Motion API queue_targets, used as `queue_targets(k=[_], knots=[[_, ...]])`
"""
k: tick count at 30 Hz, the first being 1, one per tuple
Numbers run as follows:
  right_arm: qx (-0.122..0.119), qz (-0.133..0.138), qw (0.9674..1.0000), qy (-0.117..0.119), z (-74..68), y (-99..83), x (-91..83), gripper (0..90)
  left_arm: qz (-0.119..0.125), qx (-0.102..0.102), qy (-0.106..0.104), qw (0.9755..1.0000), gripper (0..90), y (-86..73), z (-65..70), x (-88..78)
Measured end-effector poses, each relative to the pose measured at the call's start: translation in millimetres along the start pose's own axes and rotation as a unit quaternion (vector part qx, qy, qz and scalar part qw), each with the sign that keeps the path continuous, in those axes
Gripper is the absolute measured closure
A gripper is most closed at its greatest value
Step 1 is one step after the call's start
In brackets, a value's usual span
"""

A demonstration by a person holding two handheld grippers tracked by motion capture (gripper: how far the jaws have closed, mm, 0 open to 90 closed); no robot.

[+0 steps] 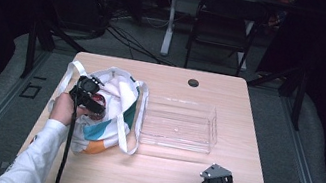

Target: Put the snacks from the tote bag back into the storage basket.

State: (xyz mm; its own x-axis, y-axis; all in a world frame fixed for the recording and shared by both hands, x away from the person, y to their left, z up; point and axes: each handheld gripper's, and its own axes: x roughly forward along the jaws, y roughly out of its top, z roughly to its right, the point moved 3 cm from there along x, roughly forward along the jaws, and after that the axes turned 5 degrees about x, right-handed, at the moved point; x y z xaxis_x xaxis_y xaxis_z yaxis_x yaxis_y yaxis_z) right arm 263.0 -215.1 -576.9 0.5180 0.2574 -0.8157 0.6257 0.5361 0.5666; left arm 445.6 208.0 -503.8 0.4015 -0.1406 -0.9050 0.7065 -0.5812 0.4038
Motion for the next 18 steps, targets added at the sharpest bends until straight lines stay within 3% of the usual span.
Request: queue_targets(k=[18], knots=[[0.002,0.001,1.0,0.0,0.1,0.1,0.2,14.7,0.027,-0.004,-0.001,0.9996,25.7,3.9,-1.1,-19.4]])
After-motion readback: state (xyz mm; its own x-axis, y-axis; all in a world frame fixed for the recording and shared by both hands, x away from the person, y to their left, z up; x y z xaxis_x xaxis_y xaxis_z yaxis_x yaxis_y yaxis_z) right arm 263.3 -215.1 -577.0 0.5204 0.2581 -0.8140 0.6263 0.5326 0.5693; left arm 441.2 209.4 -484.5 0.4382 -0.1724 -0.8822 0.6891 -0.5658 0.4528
